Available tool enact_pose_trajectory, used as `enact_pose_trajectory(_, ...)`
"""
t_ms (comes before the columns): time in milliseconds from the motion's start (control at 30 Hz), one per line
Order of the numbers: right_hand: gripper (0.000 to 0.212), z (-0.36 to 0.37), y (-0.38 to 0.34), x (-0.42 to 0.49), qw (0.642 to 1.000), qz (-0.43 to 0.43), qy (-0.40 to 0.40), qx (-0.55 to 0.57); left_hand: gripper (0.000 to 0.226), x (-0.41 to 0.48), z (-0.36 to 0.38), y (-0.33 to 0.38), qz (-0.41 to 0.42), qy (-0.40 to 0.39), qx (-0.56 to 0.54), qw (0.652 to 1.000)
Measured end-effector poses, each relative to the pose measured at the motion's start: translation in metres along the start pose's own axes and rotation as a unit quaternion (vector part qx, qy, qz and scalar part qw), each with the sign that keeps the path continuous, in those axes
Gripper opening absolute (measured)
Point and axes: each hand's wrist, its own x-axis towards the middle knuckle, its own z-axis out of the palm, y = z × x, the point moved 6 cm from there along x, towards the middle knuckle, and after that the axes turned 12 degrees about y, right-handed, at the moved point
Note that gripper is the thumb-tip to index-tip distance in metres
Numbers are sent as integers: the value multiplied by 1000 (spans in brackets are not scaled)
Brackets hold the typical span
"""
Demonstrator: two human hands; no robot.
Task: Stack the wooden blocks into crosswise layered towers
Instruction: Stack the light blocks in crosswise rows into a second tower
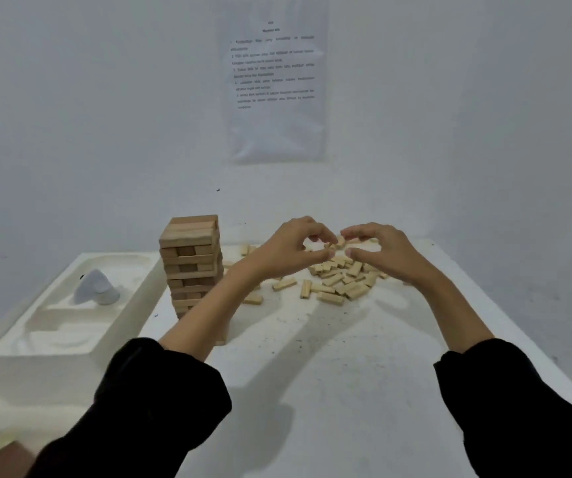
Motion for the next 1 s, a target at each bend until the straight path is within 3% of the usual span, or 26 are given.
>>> enact_pose_trajectory(167, 32, 25, 54, -26, 999, 38, -1, 3, 21, -15, 72, -38, -61, -47, -27, 997)
enact_pose_trajectory(333, 33, 51, 107, -41, 996, 85, 12, -22, 21, -21, 104, -76, -81, -25, -9, 996)
enact_pose_trajectory(500, 47, 62, 137, -41, 970, 171, 88, -149, 32, -24, 125, -104, -105, 5, 51, 993)
enact_pose_trajectory(667, 56, 70, 143, -36, 957, 147, 101, -227, 28, -30, 130, -103, -60, 80, 59, 993)
enact_pose_trajectory(800, 44, 68, 145, -30, 963, 139, 130, -188, 24, -35, 133, -104, -47, 94, 93, 990)
enact_pose_trajectory(1000, 50, 69, 138, -38, 979, 96, 128, -129, 25, -47, 120, -102, -89, 136, 104, 981)
